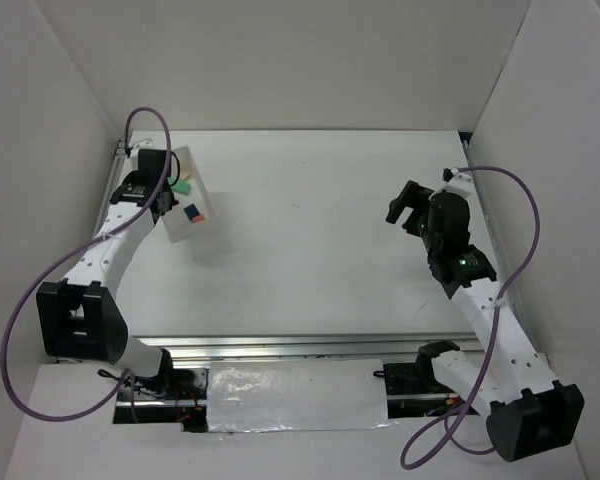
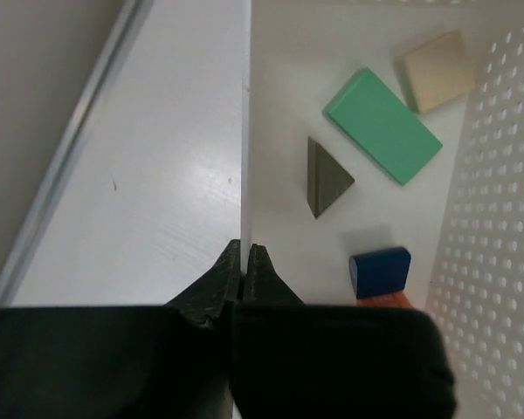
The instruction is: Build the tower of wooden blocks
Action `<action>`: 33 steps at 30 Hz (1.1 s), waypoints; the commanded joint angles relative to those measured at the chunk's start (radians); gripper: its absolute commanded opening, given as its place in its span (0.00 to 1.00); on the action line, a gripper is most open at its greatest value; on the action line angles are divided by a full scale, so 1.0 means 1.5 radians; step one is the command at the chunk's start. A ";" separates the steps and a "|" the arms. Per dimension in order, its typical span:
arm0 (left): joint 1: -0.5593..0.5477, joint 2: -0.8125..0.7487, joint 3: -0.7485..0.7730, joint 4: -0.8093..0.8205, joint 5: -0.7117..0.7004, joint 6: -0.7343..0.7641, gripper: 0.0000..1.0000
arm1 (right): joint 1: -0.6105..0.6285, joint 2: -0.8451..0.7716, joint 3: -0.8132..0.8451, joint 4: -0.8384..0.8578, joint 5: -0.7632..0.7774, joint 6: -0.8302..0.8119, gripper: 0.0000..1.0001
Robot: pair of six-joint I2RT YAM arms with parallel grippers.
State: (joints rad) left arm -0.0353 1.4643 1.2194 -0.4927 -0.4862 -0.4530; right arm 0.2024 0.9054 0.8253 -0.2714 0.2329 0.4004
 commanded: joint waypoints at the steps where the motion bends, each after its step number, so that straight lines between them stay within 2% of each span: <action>1: -0.060 -0.013 0.085 0.069 -0.118 0.126 0.00 | 0.018 0.013 0.013 -0.005 0.029 -0.019 0.96; 2: -0.085 0.019 0.101 0.055 -0.167 0.130 0.00 | 0.022 0.018 0.015 -0.010 0.036 -0.021 0.96; 3: -0.095 0.037 0.140 0.039 -0.261 0.139 0.00 | 0.023 0.018 0.016 -0.012 0.050 -0.020 0.96; 7: -0.142 0.126 0.205 -0.010 -0.468 0.161 0.00 | 0.029 0.011 0.010 -0.008 0.062 -0.028 0.95; 13: -0.192 0.199 0.230 0.067 -0.542 0.281 0.00 | 0.032 0.031 0.020 -0.027 0.085 -0.031 0.95; 17: -0.230 0.250 0.226 0.166 -0.621 0.447 0.00 | 0.034 0.039 0.025 -0.031 0.099 -0.030 0.95; 18: -0.233 0.258 0.216 0.238 -0.636 0.530 0.00 | 0.034 0.039 0.022 -0.031 0.101 -0.030 0.94; 20: -0.242 0.280 0.208 0.286 -0.642 0.599 0.00 | 0.034 0.040 0.022 -0.032 0.113 -0.029 0.95; 21: -0.248 0.287 0.211 0.290 -0.638 0.645 0.00 | 0.035 0.041 0.023 -0.036 0.117 -0.029 0.94; 23: -0.265 0.308 0.226 0.266 -0.631 0.674 0.00 | 0.036 0.044 0.026 -0.040 0.123 -0.027 0.95; 25: -0.275 0.318 0.224 0.317 -0.643 0.753 0.00 | 0.036 0.046 0.026 -0.039 0.128 -0.026 0.95; 27: -0.286 0.317 0.187 0.419 -0.653 0.897 0.00 | 0.036 0.047 0.026 -0.040 0.125 -0.027 0.94; 28: -0.288 0.319 0.171 0.536 -0.658 0.948 0.00 | 0.036 0.046 0.025 -0.040 0.126 -0.027 0.95; 29: -0.293 0.323 0.138 0.602 -0.663 1.066 0.00 | 0.037 0.047 0.025 -0.040 0.128 -0.027 0.94; 30: -0.297 0.329 0.121 0.669 -0.671 1.130 0.00 | 0.037 0.047 0.024 -0.040 0.134 -0.027 0.94; 31: -0.300 0.344 0.106 0.838 -0.672 1.196 0.00 | 0.037 0.046 0.023 -0.040 0.137 -0.026 0.95; 32: -0.302 0.352 0.073 0.943 -0.670 1.351 0.00 | 0.037 0.046 0.025 -0.040 0.138 -0.026 0.95; 33: -0.305 0.379 0.063 1.043 -0.666 1.434 0.00 | 0.038 0.045 0.025 -0.040 0.139 -0.025 0.95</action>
State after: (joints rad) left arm -0.4847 1.9839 1.3506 0.4961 -1.4170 1.1637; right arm 0.2474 0.9730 0.8257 -0.3279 0.4061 0.3687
